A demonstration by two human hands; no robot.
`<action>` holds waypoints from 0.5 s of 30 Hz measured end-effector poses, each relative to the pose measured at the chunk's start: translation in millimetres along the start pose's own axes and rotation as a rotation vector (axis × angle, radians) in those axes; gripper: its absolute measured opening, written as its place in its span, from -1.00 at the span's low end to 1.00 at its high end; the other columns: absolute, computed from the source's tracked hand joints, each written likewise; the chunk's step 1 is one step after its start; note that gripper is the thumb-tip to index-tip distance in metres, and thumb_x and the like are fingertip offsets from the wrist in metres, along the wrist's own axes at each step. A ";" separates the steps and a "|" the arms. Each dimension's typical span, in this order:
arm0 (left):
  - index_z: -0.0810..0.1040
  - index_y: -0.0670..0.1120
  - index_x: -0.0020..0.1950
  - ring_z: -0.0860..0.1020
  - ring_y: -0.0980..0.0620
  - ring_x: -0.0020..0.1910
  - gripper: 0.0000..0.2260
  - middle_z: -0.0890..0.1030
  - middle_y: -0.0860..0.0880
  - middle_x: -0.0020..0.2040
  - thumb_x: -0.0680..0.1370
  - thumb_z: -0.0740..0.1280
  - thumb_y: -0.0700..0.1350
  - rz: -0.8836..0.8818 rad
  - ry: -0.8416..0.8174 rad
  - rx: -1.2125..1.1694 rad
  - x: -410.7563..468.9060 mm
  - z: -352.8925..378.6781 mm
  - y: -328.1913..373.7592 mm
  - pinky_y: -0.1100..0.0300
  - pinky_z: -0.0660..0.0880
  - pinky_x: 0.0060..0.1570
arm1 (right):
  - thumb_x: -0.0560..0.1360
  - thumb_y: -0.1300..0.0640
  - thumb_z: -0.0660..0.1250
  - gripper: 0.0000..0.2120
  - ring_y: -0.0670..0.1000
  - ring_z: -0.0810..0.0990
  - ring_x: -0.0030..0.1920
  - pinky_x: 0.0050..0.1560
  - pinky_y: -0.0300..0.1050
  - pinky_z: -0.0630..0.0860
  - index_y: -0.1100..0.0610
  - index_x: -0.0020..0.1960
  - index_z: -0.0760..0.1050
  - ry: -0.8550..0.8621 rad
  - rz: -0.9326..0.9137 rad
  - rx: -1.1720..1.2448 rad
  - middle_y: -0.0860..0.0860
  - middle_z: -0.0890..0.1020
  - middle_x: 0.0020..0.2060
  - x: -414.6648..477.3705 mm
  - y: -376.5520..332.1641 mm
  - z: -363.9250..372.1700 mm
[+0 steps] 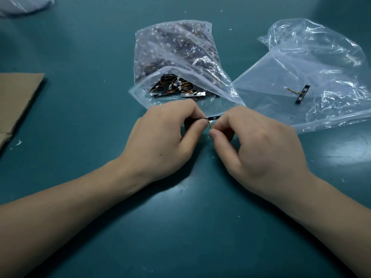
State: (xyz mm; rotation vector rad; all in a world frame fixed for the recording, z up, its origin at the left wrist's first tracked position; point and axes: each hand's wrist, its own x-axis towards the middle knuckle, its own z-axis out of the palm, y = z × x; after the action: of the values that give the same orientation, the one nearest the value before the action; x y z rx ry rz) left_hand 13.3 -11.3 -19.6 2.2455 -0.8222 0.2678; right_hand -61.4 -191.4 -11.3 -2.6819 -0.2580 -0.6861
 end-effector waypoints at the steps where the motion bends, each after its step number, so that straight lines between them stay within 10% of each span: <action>1: 0.61 0.09 -0.06 0.46 0.34 -0.30 -0.93 0.49 0.41 -0.29 0.58 0.35 0.03 -0.008 0.012 -0.018 -0.8 0.1 0.4 0.21 0.36 -0.30 | 0.59 -0.01 0.33 -0.88 0.04 0.56 -0.26 -0.35 0.05 0.51 0.02 -0.04 0.56 -0.009 0.007 0.038 -0.14 0.56 -0.23 -1.5 -1.3 2.4; 8: 0.73 0.00 0.05 0.68 0.11 -0.20 -0.89 0.73 0.14 -0.19 0.63 0.40 -0.14 -0.034 -0.068 -0.332 5.1 -6.9 1.4 0.21 0.58 -0.12 | 0.62 0.11 0.37 -0.87 -0.09 0.63 -0.13 -0.12 -0.28 0.45 -0.01 -0.06 0.67 0.013 0.137 0.441 -0.17 0.69 -0.14 2.7 11.1 0.7; 12: 0.71 0.05 0.09 0.68 -0.15 -0.16 -0.85 0.74 0.15 -0.14 0.64 0.36 -0.14 -0.057 -0.164 -0.368 6.5 -8.2 0.1 -0.07 0.58 -0.07 | 0.62 0.03 0.35 -0.86 0.00 0.60 -0.35 -0.31 -0.20 0.50 -0.11 -0.10 0.61 -0.010 0.215 0.567 -0.25 0.66 -0.29 2.6 9.4 -1.8; 15: 0.70 0.10 0.02 0.61 -0.14 -0.29 -0.85 0.73 0.16 -0.19 0.62 0.33 -0.07 -0.061 -0.318 -0.351 7.5 -12.1 1.3 0.08 0.56 -0.21 | 0.61 0.05 0.36 -0.86 0.02 0.55 -0.40 -0.36 -0.19 0.46 -0.10 -0.12 0.54 -0.044 0.219 0.558 -0.17 0.62 -0.35 1.3 9.5 -3.3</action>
State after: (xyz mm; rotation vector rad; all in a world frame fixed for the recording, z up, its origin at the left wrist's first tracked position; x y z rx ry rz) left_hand 18.8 -7.2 -7.0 1.9989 -0.8841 -0.2536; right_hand -59.3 -201.3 -10.8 -2.1505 -0.1366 -0.4112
